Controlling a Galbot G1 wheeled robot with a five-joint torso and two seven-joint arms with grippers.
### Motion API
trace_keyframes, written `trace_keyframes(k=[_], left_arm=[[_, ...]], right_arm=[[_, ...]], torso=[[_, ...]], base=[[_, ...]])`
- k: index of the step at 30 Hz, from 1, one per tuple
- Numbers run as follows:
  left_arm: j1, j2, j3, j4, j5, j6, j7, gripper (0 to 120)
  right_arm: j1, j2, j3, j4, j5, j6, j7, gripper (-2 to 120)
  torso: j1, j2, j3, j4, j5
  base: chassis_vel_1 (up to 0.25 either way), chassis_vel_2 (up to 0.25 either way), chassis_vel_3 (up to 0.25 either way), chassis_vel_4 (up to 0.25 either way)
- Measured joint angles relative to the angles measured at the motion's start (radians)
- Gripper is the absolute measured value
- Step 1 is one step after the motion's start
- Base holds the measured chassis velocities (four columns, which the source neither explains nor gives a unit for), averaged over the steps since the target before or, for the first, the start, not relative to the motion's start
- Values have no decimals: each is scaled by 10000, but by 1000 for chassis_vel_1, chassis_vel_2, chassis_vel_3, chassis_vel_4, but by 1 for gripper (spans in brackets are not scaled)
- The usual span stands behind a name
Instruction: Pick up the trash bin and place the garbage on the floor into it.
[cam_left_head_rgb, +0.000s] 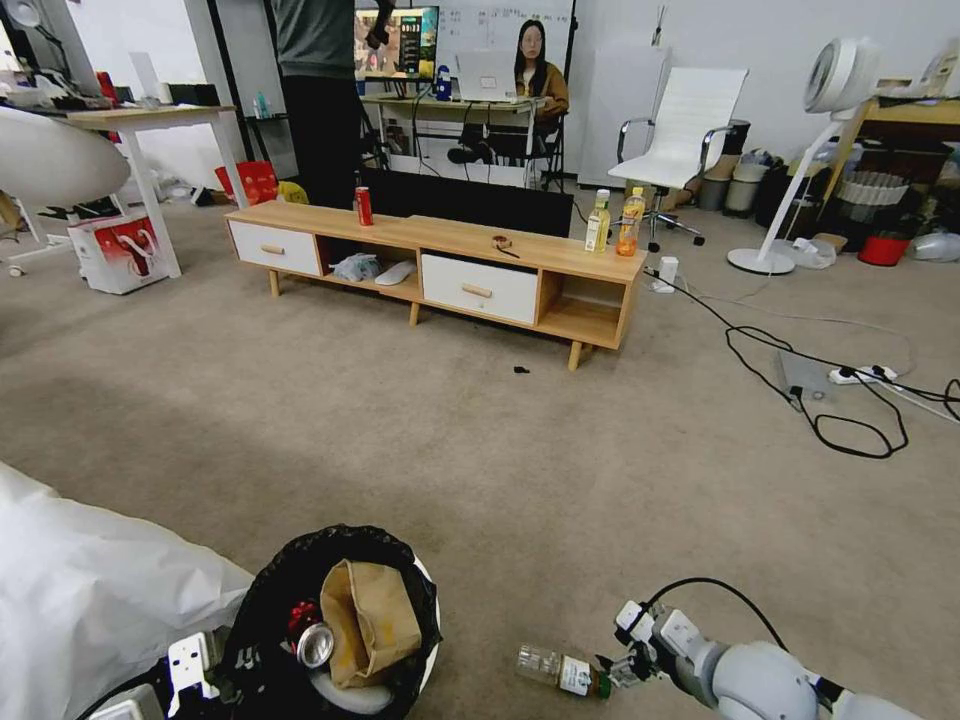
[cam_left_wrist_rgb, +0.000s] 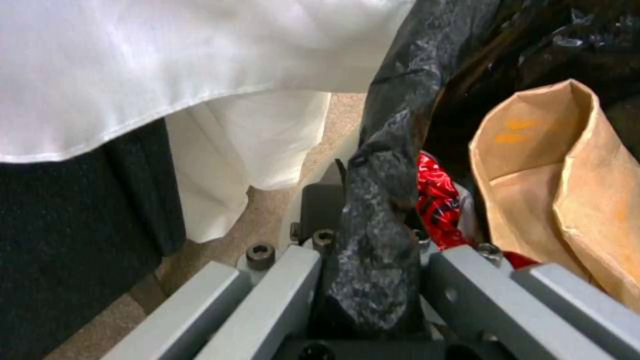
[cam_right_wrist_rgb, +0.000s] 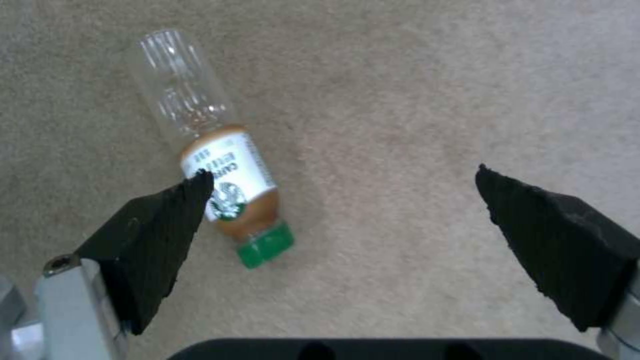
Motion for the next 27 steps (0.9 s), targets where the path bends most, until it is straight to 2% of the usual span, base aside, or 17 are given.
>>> trace_keyframes(k=[6, 20, 27], left_arm=[[-3, 0, -59, 4, 6, -4, 5, 1], [-121, 0, -59, 96, 22, -14, 26, 1], [-59, 0, -105, 56, 1, -20, 31, 1]], right_arm=[[305, 634, -708, -685, -50, 176, 118, 100], [1047, 1136, -1845, -1467, 52, 755, 369, 99], [1392, 1632, -2259, -2146, 56, 996, 372, 98]], torso=[[0, 0, -1, 1, 1], [0, 0, -1, 0, 0], [0, 0, -1, 1, 2]], base=[[0, 0, 0, 0], [0, 0, 0, 0], [0, 0, 0, 0]])
